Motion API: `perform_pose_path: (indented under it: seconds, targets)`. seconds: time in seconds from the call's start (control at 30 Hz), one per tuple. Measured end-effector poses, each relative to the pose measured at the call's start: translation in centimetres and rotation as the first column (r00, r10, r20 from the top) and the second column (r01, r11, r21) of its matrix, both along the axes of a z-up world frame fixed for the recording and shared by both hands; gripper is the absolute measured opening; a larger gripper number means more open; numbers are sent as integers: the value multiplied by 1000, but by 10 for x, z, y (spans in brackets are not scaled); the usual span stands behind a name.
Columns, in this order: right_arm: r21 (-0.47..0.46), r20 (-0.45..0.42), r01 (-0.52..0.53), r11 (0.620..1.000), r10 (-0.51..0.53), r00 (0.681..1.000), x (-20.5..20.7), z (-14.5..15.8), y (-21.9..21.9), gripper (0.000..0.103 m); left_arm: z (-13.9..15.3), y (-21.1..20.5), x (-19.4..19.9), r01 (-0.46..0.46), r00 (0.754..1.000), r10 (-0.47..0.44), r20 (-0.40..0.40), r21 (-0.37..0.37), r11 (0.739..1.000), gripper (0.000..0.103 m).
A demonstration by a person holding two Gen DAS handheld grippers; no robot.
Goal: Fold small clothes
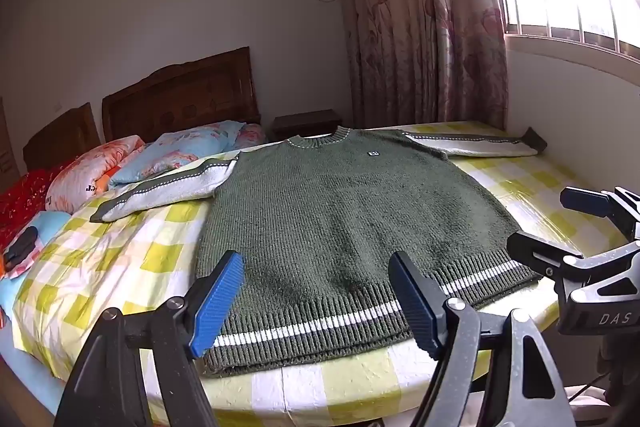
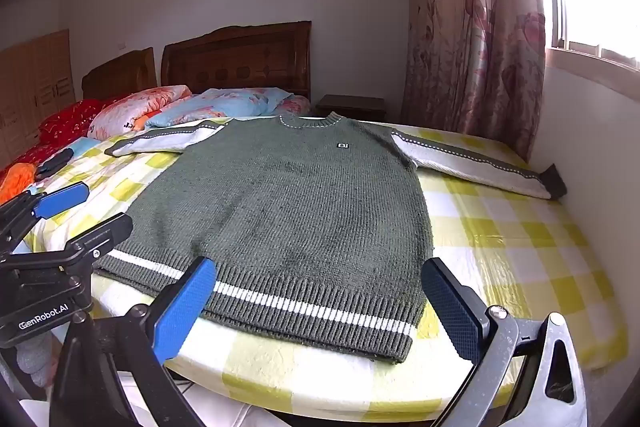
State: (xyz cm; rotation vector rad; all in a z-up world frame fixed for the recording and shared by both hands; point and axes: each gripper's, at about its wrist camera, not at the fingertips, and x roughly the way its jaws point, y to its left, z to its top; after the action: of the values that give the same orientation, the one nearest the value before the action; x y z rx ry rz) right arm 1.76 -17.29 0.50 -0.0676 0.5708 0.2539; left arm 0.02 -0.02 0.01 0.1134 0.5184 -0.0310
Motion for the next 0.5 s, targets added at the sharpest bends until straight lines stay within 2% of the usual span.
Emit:
perform_pose_path:
  seconds: [0.5]
  targets:
    - [21,-12,4,1000,-3,1000,2,-2,-6,103,-1,3,1,0,1000,0,7,0,1000,77]
